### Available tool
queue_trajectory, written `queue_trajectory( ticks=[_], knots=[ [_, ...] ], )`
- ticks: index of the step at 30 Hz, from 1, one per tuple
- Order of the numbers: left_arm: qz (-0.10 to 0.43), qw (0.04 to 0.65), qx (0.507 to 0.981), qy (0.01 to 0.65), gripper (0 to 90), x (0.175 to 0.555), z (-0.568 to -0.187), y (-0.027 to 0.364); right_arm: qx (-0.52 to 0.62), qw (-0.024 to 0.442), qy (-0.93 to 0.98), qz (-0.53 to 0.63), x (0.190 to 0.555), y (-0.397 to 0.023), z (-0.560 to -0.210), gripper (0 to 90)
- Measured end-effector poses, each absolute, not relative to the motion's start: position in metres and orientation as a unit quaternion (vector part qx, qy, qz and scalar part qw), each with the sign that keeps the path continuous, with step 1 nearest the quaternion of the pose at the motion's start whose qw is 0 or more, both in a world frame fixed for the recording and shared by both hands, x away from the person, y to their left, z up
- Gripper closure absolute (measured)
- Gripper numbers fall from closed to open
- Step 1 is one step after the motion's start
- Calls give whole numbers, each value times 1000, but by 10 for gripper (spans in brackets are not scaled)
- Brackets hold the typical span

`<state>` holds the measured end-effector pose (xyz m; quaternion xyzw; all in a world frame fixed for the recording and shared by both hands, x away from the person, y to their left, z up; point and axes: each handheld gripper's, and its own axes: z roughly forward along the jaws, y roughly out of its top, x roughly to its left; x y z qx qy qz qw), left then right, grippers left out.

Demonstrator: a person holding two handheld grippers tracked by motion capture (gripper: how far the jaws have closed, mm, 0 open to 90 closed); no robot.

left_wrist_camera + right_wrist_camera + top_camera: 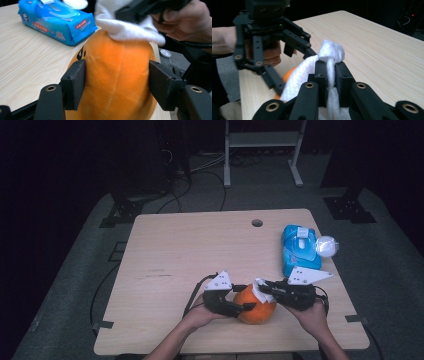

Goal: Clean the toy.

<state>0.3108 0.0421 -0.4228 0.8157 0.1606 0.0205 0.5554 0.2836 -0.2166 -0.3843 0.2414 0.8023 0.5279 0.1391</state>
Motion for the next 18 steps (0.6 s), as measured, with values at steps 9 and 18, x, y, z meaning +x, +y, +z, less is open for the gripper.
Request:
queue_trajectory(
  ticks=[9, 18],
  knots=[
    [8, 552, 820, 152, 161, 307, -424, 35, 216, 133, 812, 526, 280, -199, -384, 813],
    [20, 557, 813, 166, 364, 309, -424, 37, 228, 141, 809, 523, 280, -209, -382, 814]
  ],
)
